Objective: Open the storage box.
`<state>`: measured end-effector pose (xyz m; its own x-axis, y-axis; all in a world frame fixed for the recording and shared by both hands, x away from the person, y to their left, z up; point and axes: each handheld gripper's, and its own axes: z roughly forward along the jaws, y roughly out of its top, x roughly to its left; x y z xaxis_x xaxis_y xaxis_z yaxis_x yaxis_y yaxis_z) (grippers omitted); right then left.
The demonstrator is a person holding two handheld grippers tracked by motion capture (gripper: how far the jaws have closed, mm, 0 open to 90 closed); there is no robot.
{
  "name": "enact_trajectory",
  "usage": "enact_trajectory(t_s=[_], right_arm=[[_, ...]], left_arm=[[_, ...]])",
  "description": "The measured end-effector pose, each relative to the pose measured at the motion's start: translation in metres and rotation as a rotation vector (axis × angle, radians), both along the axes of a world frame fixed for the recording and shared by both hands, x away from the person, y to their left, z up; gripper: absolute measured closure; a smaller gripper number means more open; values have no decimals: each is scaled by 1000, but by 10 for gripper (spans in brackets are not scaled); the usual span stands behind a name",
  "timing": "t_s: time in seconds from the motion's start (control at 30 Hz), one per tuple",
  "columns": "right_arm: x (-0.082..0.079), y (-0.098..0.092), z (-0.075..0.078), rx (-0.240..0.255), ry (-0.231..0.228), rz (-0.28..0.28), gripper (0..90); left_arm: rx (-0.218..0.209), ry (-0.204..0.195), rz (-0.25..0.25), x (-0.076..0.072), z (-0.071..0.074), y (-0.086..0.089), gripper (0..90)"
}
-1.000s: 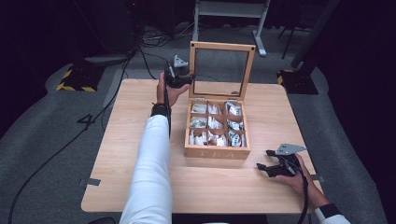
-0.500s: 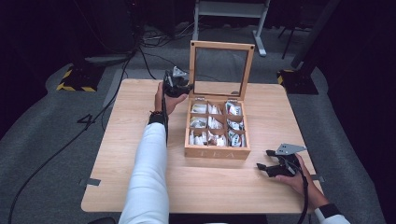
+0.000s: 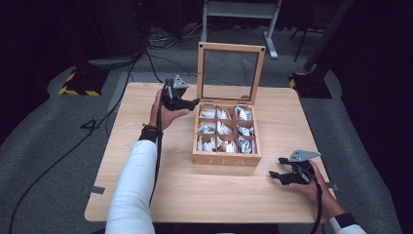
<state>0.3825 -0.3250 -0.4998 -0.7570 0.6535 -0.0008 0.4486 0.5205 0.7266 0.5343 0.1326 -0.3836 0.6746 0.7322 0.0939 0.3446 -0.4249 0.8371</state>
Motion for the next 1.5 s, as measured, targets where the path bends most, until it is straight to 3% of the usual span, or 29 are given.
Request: enact_trajectory(t_s=[0.2, 0.3, 0.4, 0.7, 0.87, 1.07, 1.13, 1.17, 1.23, 1.3, 1.5], right_arm=[[0, 0, 17, 27, -23, 7, 274], [-1, 2, 33, 57, -51, 12, 274], [-3, 4, 48, 72, -83, 22, 296], [4, 20, 89, 122, -126, 67, 352], [16, 47, 100, 112, -125, 119, 353], [30, 90, 108, 111, -107, 187, 412], [33, 103, 108, 97, -111, 207, 425], [36, 112, 108, 97, -101, 226, 439], [38, 125, 108, 84, -105, 249, 444], [42, 137, 107, 76, -89, 267, 450], [56, 167, 94, 25, -50, 302, 497]], left_arm=[[36, 11, -22, -34, 2, 15, 172], [97, -5, -19, -53, -1, 21, 168], [130, -11, -50, -72, -7, 29, 167], [166, 22, -45, -121, -33, 52, 172], [145, 40, -55, -144, -46, 59, 173], [177, 68, -70, -166, -68, 63, 174], [168, 108, -79, -170, -75, 67, 171], [173, 91, -69, -173, -77, 67, 174], [184, 118, -86, -175, -81, 69, 173], [194, 114, -74, -179, -85, 70, 174], [200, 153, -95, -189, -100, 75, 174]])
